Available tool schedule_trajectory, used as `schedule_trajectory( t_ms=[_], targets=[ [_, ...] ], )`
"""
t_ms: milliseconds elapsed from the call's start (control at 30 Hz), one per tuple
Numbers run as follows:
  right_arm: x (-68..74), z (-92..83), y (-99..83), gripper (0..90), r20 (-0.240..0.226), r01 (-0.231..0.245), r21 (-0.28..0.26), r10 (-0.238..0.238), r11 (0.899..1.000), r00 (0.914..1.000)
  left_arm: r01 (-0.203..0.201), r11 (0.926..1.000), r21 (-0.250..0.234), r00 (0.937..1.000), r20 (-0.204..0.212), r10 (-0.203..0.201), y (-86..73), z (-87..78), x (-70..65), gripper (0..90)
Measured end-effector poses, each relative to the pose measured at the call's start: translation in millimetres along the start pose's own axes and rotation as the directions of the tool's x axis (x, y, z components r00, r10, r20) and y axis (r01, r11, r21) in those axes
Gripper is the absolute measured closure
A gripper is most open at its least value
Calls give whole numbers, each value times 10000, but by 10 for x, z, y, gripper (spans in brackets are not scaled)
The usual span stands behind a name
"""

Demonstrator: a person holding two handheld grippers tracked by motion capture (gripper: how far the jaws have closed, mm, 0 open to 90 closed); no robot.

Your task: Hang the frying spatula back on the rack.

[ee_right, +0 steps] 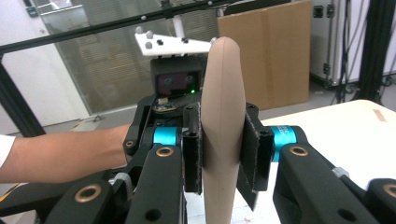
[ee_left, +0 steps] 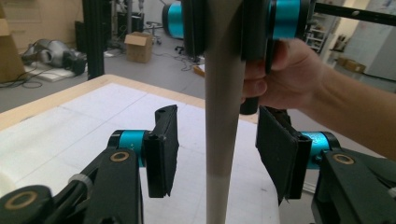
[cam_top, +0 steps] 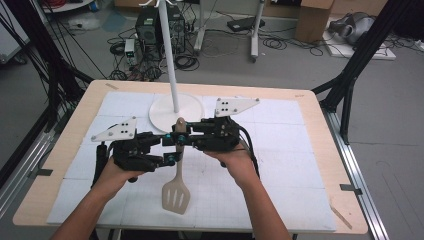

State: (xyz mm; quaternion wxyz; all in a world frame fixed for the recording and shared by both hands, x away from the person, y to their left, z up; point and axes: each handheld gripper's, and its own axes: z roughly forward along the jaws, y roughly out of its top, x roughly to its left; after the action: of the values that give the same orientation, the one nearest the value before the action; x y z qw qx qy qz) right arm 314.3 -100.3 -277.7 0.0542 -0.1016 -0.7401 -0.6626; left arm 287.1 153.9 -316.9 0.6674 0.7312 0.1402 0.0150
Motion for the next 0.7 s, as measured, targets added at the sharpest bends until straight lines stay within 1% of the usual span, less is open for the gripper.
schedule_trajectory(
  t_ms=[133, 233, 300, 367, 467, 567, 600, 633, 667, 700],
  targets=[
    [2, 39, -8, 731, -248, 2, 53, -1, 10000, 9997, 90, 9999, -89, 9995, 288, -87, 14, 24, 22, 528],
    [8, 59, -13, 731, -332, 33, 110, -29, 9999, 9994, 104, 9999, -64, 9991, 423, -101, 6, 36, 27, 589],
    [7, 65, -15, 731, -376, 34, 128, -29, 9999, 9993, -28, 10000, 3, 9991, 433, 28, 2, 40, 27, 637],
    [5, 66, -20, 731, -385, 15, 116, -11, 9999, 9993, -216, 9998, 7, 9987, 464, 216, -1, 43, 15, 718],
    [-3, 61, -27, 731, -432, -18, 88, 22, 10000, 9991, -236, 9997, -38, 9986, 481, 237, -2, 48, 15, 734],
    [-4, 55, -26, 726, -363, -45, 8, 45, 10000, 9993, -137, 9998, -131, 9995, 295, 141, 2, 52, 11, 739],
    [-3, 50, -25, 712, -275, -123, -52, 122, 9999, 9995, -99, 9998, -179, 9998, 152, 102, 7, 51, 15, 741],
    [-1, 37, -21, 605, -113, -258, -228, 256, 9994, 9996, -41, 9998, -182, 10000, -52, 40, 19, 40, 26, 742],
    [8, 1, -14, 506, 283, -367, -486, 381, 9981, 9989, -9, 9997, -226, 9999, -128, 6, 24, 35, 30, 743],
    [11, -21, -9, 499, 394, -341, -553, 363, 9979, 9986, 52, 9995, -299, 9994, -345, -62, 41, 15, 48, 744]
  ],
)
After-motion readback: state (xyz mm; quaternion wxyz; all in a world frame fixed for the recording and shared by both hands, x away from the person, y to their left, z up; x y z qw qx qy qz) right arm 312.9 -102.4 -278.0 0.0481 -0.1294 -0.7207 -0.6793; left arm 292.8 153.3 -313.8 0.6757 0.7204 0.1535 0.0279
